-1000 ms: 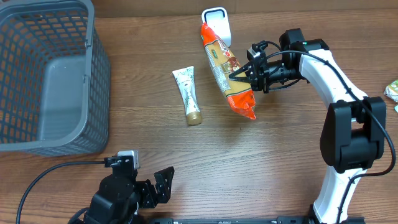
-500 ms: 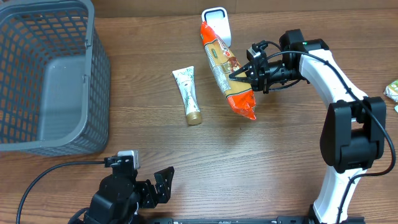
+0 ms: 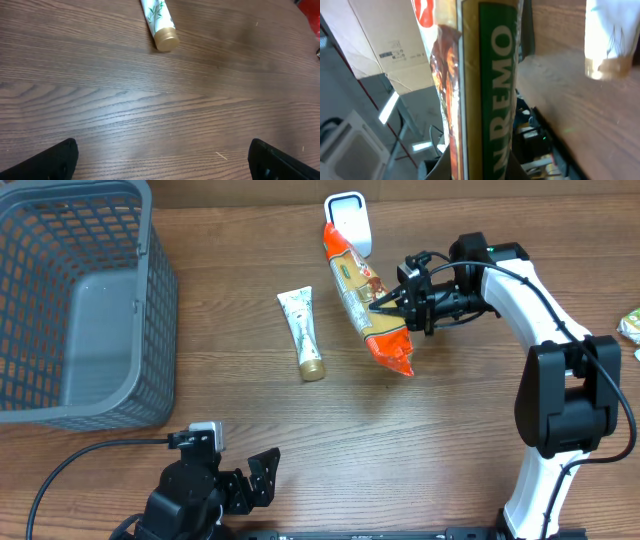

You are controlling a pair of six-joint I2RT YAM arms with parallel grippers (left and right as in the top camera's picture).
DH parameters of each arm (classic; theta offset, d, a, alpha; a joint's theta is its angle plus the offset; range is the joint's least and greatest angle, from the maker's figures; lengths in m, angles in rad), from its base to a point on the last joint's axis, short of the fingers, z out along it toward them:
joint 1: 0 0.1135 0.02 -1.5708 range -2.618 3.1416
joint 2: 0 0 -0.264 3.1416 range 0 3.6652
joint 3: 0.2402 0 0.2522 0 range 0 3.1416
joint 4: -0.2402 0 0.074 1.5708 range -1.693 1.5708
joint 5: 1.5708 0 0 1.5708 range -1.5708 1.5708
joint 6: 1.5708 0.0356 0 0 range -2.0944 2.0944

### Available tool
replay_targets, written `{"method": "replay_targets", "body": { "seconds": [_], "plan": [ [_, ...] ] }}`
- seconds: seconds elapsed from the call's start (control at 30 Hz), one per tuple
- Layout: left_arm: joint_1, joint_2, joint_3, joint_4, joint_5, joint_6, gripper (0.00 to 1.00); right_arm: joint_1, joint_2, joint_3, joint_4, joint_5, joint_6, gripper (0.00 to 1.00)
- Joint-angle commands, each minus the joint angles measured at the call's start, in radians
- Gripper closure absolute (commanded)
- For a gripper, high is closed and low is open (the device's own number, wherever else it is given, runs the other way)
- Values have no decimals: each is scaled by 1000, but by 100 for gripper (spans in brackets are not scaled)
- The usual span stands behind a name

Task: Scan the item barcode
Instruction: 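Hold the spaghetti pack up to the scanner with the right gripper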

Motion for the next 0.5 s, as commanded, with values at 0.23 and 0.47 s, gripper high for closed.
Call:
{"method": "replay_targets", "body": {
  "seconds": [0.23, 0.47],
  "plan": [
    [-6, -4, -2, 0, 2, -8, 0, 6, -26, 47, -261, -130, -33, 96],
    [-6, -4, -2, 0, 1, -8, 1, 6, -26, 47, -385, -130, -33, 96]
  ]
}}
